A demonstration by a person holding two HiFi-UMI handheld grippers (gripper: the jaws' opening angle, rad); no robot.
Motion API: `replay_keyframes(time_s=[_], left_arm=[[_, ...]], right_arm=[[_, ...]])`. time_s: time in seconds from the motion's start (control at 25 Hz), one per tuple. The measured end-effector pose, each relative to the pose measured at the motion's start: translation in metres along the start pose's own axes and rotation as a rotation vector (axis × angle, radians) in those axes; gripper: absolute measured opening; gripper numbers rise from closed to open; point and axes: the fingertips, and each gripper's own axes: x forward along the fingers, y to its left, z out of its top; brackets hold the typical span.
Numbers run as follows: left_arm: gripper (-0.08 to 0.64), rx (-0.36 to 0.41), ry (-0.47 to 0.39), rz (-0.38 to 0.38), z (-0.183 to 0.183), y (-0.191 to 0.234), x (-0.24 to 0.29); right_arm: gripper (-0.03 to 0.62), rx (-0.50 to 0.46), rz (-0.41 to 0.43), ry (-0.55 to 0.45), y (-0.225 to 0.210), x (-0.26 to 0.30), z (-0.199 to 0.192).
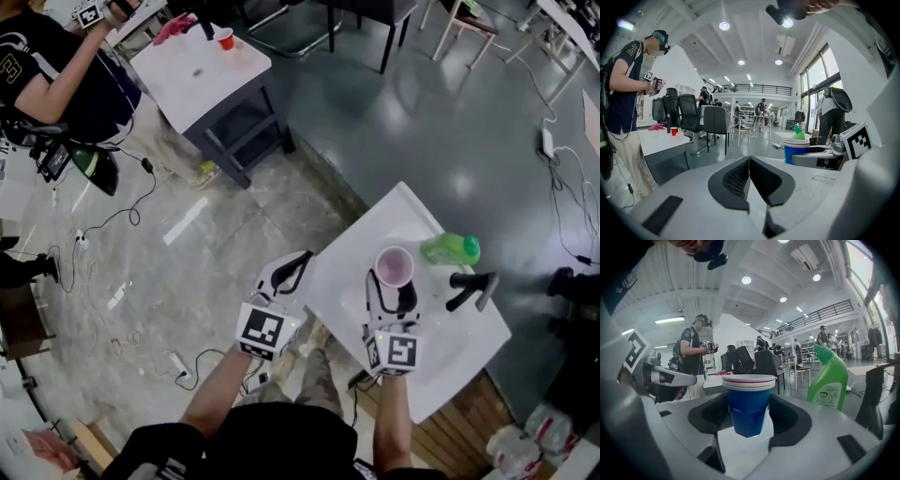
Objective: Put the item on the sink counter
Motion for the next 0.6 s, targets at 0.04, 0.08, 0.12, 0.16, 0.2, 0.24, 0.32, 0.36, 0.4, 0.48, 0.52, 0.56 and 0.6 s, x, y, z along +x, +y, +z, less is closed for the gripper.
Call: replay_keyframes(time_s=[0.04,0.08,0.12,0.16,0.2,0.24,0.32,0.36,0.4,0.48,0.52,0.56,0.6], left_arm=[[0.006,-0.001,0.006,0.003,-0.003,0.001,0.003],[0.006,-0.005,0.016,0.006,-0.007,0.003,0.005],[0.006,-0.007,0.023,0.009,-0.011,0.004,0.007],[0.006,-0.008,0.027,0.011,-0.014,0.004,0.01],[0.006,-0.009,0.03,0.013,-0.017,0.005,0.012],[0.006,-0.009,0.031,0.014,-0.019,0.005,0.015],[0.006,-0.005,0.026,0.017,-0.021,0.007,0.02],[0.006,-0.004,0.027,0.018,-0.023,0.007,0.023],[0.006,-0.005,0.029,0.019,-0.024,0.008,0.025],[0.006,-0.011,0.037,0.022,-0.029,0.008,0.03],[0.006,-0.015,0.044,0.023,-0.031,0.009,0.033],[0.006,-0.019,0.049,0.025,-0.034,0.009,0.035],[0.006,-0.021,0.052,0.026,-0.036,0.01,0.037]], right_arm=[[0.275,0.002,0.003,0.006,-0.001,0.003,-0.004],[0.275,0.003,0.006,0.009,-0.002,0.006,-0.007],[0.275,0.003,0.008,0.01,-0.003,0.009,-0.01],[0.275,0.003,0.011,0.01,-0.004,0.011,-0.013],[0.275,0.003,0.015,0.014,-0.005,0.014,-0.016],[0.275,0.004,0.018,0.019,-0.006,0.016,-0.02],[0.275,0.006,0.024,0.021,-0.008,0.022,-0.026],[0.275,0.005,0.028,0.02,-0.009,0.025,-0.028],[0.275,0.004,0.032,0.02,-0.01,0.028,-0.03],[0.275,0.007,0.04,0.024,-0.013,0.034,-0.035],[0.275,0.009,0.042,0.026,-0.014,0.037,-0.038],[0.275,0.011,0.042,0.029,-0.016,0.04,-0.04],[0.275,0.012,0.041,0.035,-0.017,0.043,-0.044]])
